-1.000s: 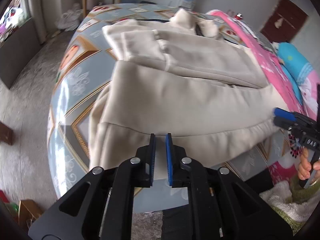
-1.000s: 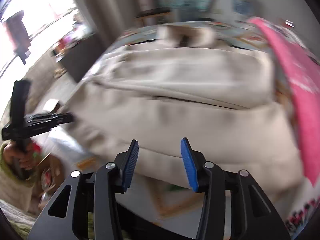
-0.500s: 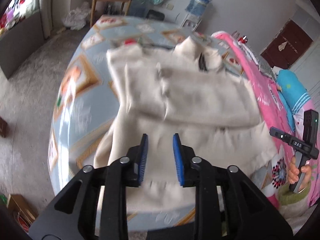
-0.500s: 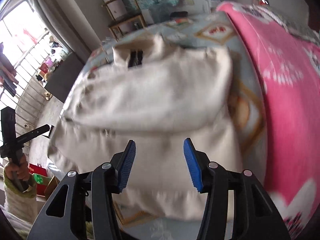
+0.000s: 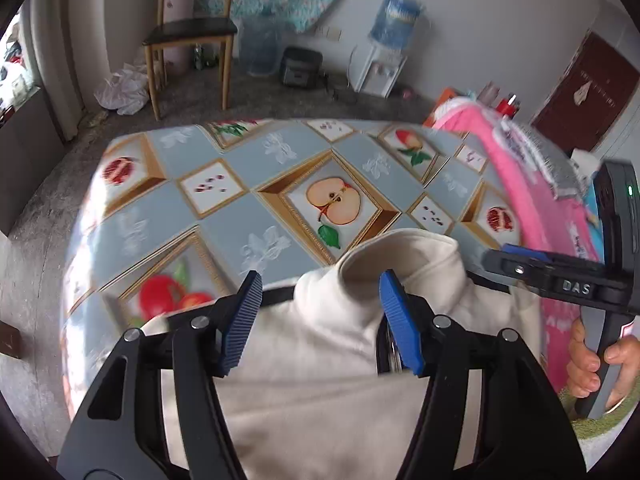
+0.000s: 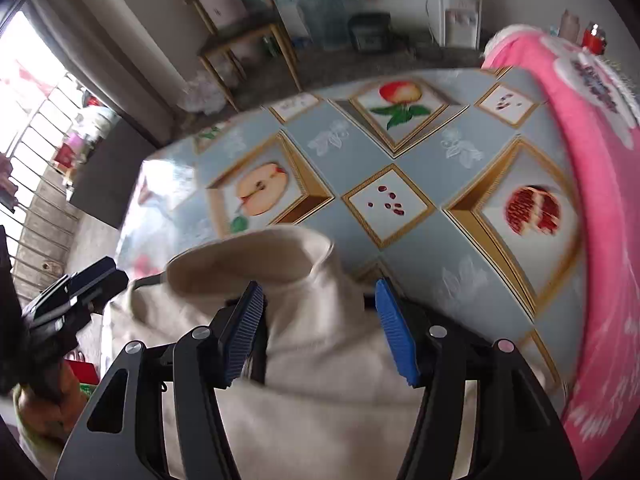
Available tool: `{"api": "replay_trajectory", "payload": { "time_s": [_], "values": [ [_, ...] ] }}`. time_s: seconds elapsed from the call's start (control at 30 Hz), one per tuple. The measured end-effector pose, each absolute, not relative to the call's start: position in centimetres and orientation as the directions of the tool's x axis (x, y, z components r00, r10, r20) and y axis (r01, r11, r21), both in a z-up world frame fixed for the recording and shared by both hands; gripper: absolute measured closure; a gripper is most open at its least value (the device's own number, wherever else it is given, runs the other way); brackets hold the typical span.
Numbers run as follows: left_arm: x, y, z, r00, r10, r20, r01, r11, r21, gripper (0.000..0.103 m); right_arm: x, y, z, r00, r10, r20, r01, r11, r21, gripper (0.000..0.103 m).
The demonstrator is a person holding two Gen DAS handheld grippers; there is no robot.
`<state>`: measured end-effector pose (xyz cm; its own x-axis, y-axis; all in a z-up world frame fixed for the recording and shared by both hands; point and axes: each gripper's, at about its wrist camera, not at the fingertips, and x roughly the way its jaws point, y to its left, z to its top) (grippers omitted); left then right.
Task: Fold large clothes
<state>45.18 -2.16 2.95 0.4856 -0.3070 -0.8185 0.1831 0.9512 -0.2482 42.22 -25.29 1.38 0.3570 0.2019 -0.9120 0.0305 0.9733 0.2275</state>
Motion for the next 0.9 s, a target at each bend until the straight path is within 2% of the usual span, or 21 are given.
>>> {"api": "replay_trajectory", "payload": {
  "time_s": [0.23,0.27,0.37,0.5,0.6,0.67,0.73,0.87,0.9],
  "values": [
    [49.2,-4.8,-2.3,0.364,-0.22,-0.905,0.111,0.975,-0.192,0.046,46.3,-25.3,-3.6,0.213,0.139,-0.967,0.079,0.984,0.158,0.045],
    [49.2,-4.7,-2.6,0.356,-0.223,-0.907,0.1,0.975,-0.201,0.047,46.3,-25.6,-3.9,0.203,0.141,-0.969,0.083,0.984,0.161,0.045],
    [48.8,-4.3,-3.2,0.328,-0.237,-0.914,0.104,0.971,-0.214,0.058,45.4,-26.3,-3.9,0.184,0.184,-0.965,0.083,0.976,0.202,0.045],
    [47.3,-4.0,-3.0,0.318,-0.241,-0.917,0.15,0.968,-0.202,0.059,43.7,-26.3,-3.0,0.168,0.219,-0.961,0.039,0.973,0.229,0.047],
    [46.4,-4.0,-2.9,0.316,-0.231,-0.92,0.183,0.967,-0.18,0.059,42.3,-25.8,-2.6,0.156,0.214,-0.964,-0.001,0.976,0.217,0.055],
    [45.7,-4.1,-3.1,0.315,-0.222,-0.923,0.202,0.966,-0.163,0.059,41.6,-25.4,-2.6,0.152,0.2,-0.968,-0.024,0.98,0.199,0.068],
    [45.0,-4.1,-3.2,0.321,-0.21,-0.923,0.218,0.965,-0.144,0.059,41.0,-24.9,-2.1,0.176,0.151,-0.973,-0.048,0.988,0.145,0.075],
    [43.2,-3.9,-3.0,0.335,-0.214,-0.918,0.263,0.956,-0.127,0.073,38.7,-24.7,-0.5,0.228,0.135,-0.964,-0.093,0.989,0.117,0.085],
    [42.8,-3.8,-2.9,0.338,-0.22,-0.915,0.272,0.954,-0.129,0.081,37.9,-24.5,0.1,0.245,0.134,-0.96,-0.112,0.988,0.109,0.086]
  ]
}}
